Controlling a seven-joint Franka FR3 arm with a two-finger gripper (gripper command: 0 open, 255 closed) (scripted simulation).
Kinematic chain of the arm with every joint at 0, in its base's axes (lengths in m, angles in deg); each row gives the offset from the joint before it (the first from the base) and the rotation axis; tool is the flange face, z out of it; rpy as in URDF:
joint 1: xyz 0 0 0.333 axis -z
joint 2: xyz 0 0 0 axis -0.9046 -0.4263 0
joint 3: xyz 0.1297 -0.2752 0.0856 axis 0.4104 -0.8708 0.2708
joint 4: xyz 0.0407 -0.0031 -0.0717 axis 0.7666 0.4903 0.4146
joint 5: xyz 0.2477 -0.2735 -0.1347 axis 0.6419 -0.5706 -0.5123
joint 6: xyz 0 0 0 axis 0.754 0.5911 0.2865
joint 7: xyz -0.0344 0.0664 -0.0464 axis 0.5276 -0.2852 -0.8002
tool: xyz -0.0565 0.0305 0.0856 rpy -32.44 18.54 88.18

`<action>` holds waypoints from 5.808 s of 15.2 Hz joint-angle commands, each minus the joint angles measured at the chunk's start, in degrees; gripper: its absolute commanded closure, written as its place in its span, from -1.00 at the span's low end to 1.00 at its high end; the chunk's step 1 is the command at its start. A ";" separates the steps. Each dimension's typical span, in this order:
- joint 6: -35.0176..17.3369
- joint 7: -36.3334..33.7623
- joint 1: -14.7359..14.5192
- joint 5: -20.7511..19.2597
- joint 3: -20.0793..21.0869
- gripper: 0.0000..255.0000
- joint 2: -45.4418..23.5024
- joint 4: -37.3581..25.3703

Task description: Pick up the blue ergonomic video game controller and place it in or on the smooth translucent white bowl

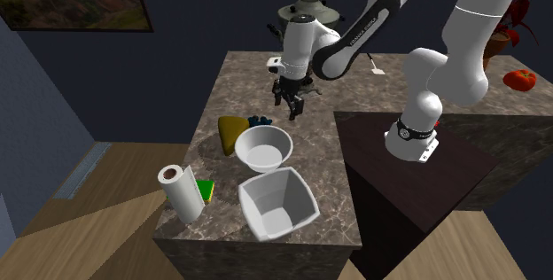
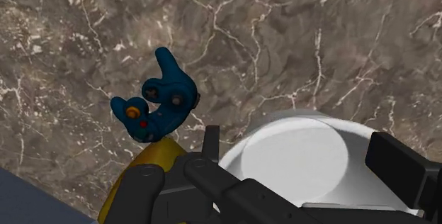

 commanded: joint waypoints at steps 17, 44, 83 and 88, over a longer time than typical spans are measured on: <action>-13.12 25.83 11.89 25.29 6.70 -1.00 -29.58 -14.35; -7.78 21.47 7.82 19.30 1.50 1.00 -23.16 -13.48; 13.90 -5.91 -2.09 -4.40 1.83 1.00 0.93 -13.72; 14.52 -14.25 -5.05 -5.85 6.27 1.00 2.13 -12.46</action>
